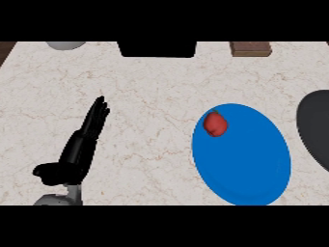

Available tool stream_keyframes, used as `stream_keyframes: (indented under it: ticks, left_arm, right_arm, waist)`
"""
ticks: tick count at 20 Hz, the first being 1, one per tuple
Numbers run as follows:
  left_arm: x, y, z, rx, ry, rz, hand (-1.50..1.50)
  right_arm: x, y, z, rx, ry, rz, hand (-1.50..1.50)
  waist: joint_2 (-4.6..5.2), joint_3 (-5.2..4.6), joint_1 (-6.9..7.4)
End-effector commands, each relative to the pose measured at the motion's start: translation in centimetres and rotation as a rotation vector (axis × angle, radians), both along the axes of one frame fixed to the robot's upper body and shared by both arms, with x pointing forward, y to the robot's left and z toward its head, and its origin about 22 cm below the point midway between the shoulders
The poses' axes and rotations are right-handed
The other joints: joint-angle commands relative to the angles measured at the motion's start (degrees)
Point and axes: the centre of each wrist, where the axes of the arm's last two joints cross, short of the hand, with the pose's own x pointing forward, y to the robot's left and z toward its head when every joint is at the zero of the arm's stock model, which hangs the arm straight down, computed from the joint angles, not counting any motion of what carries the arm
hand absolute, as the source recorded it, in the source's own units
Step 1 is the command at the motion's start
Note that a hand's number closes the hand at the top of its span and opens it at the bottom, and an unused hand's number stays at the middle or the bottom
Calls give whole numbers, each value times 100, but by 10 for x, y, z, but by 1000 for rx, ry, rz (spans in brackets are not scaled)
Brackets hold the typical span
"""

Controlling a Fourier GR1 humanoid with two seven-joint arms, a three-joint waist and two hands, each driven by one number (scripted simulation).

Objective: Pick the croissant from the plate and place it in the pan

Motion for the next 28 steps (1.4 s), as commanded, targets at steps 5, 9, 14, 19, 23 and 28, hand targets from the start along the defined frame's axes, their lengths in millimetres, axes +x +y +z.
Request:
stream_keyframes:
  ticks: [5,9,14,19,23,28]
  left_arm:
    - [2,-4,-1,8,-6,-15,0]
    - [6,-12,4,-9,-4,-38,0]
    - [-4,-12,14,-18,-8,-26,0]
    - [2,-5,12,1,-9,-27,0]
    - [9,-2,6,-8,-15,0,0]
    - [4,19,-3,4,9,7,0]
  right_arm:
    - [8,-48,-26,190,293,-29,-150]
    - [23,-37,-41,237,487,137,-150]
    - [45,-29,-43,330,407,251,-150]
    - [42,-47,-24,359,113,257,-150]
    - [25,-67,-22,433,-21,270,-150]
    - [-13,-95,-33,559,-87,315,-150]
  waist:
    - [49,-2,147]
    - [63,10,209]
    - [40,14,187]
    - [29,15,106]
    - [19,5,-4]
    - [-2,-2,-56]
